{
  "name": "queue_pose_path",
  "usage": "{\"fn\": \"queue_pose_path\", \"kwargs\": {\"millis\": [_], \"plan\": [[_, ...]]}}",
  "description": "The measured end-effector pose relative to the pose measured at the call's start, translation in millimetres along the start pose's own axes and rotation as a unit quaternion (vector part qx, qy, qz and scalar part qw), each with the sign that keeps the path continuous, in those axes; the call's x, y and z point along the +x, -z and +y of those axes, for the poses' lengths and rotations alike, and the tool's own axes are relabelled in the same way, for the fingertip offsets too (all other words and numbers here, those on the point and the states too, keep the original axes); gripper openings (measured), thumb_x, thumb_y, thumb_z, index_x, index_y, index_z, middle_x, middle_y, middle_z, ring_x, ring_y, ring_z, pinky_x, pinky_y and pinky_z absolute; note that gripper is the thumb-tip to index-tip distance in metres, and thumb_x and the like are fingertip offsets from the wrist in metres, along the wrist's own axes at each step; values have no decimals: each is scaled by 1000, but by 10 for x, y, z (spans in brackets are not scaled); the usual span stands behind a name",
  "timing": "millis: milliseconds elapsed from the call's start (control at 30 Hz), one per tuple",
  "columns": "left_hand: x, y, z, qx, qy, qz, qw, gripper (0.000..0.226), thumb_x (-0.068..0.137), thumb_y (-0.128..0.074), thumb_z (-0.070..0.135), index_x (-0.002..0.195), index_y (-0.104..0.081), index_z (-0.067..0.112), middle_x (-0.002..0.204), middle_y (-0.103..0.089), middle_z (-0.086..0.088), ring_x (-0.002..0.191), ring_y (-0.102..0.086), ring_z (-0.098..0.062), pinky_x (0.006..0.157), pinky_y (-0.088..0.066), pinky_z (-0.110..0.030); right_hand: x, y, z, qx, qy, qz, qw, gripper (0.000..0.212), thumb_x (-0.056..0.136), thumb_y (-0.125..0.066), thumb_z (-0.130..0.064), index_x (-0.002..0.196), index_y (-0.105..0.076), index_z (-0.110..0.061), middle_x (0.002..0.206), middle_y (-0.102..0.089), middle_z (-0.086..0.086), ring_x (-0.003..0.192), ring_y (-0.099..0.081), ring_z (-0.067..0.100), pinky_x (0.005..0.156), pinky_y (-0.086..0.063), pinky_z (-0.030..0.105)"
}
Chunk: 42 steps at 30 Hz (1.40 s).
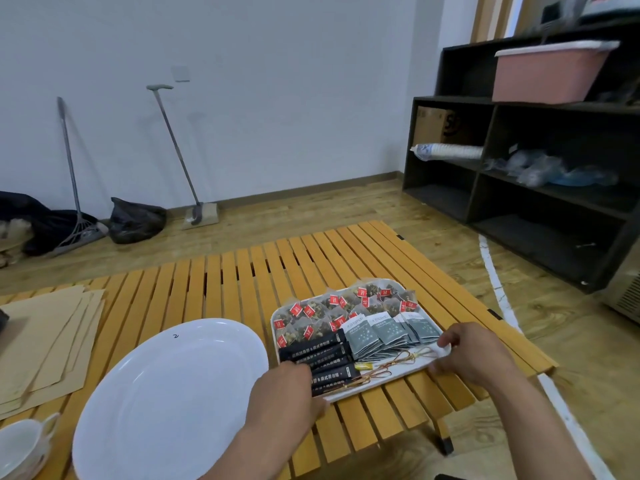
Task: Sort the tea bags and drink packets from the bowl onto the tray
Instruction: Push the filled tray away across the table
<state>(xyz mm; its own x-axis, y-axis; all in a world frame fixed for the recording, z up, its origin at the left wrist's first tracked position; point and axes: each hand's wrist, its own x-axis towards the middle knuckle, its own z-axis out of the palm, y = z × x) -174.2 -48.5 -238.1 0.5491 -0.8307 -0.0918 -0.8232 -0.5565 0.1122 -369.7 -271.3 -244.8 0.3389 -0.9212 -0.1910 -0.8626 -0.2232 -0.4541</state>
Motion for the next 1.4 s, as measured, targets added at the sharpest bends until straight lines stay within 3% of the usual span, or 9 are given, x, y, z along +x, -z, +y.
{"fn": "queue_pose_path", "kwargs": {"millis": [267, 433, 567, 800, 967, 1100, 1233, 1300, 1400], "plan": [[892, 4, -70, -33, -3, 50, 998, 36, 90, -67, 52, 108, -68, 20, 111, -68, 1, 96, -66, -15, 74, -50, -25, 599, -151, -262, 24, 41, 98, 994, 29, 75, -87, -36, 94, -67, -27, 92, -71, -4, 77, -64, 12, 68, -58, 31], [1691, 72, -120, -37, -8, 75, 996, 36, 90, -68, 51, 105, -67, 18, 106, -68, 0, 87, -61, -15, 71, -50, -26, 1288, -193, -525, 21, 61, 114, 991, 27, 82, -82, -38, 101, -67, -25, 105, -74, 2, 91, -66, 19, 72, -57, 34], [2218, 100, -128, -29, -8, 86, 996, 29, 89, -71, 49, 89, -61, 21, 91, -64, 2, 81, -60, -16, 69, -50, -28, 1772, -241, -715, 6, 70, 125, 990, 28, 90, -73, -38, 110, -62, -23, 108, -72, 3, 97, -65, 24, 72, -50, 32], [2650, 63, -200, -18, -3, 117, 993, 32, 89, -70, 49, 92, -63, 18, 87, -60, 3, 78, -59, -17, 65, -46, -28, 2256, -303, -936, -46, 92, 116, 988, 29, 97, -61, -37, 117, -53, -19, 112, -68, 6, 102, -63, 27, 69, -41, 32], [2667, 26, -254, -30, -7, 135, 990, 31, 91, -69, 48, 99, -66, 17, 96, -68, 0, 83, -62, -16, 69, -52, -29, 2316, -306, -993, -64, 101, 111, 987, 32, 98, -59, -38, 121, -51, -18, 116, -66, 7, 103, -63, 27, 72, -45, 33], [2516, 93, -325, -52, -19, 149, 987, 16, 93, -68, 37, 96, -70, 21, 98, -68, 2, 86, -65, -16, 74, -57, -32, 2136, -297, -1005, -58, 103, 139, 983, 36, 96, -62, -35, 128, -53, -19, 126, -58, 8, 106, -63, 29, 78, -51, 38], [2088, 309, -570, -52, -34, 166, 984, 16, 93, -64, 34, 105, -69, 24, 105, -69, 5, 96, -66, -17, 75, -52, -31, 1668, -330, -1236, -28, 161, 193, 967, 20, 95, -62, -27, 115, -65, -23, 112, -70, 2, 94, -66, 24, 67, -49, 31], [1751, 436, -731, -63, -20, 156, 985, 19, 93, -63, 36, 107, -67, 25, 102, -72, 5, 97, -66, -18, 73, -50, -31, 1317, -383, -1460, 7, 207, 171, 963, 8, 95, -63, -28, 100, -69, -27, 94, -74, -5, 77, -64, 16, 59, -41, 27], [1125, 563, -1016, -98, 35, 162, 981, 24, 93, -63, 38, 113, -66, 25, 99, -73, 7, 95, -66, -16, 72, -49, -30, 671, -560, -1856, 67, 267, 52, 960, 7, 90, -71, -29, 85, -67, -32, 83, -71, -14, 75, -65, 9, 65, -48, 27]]}}
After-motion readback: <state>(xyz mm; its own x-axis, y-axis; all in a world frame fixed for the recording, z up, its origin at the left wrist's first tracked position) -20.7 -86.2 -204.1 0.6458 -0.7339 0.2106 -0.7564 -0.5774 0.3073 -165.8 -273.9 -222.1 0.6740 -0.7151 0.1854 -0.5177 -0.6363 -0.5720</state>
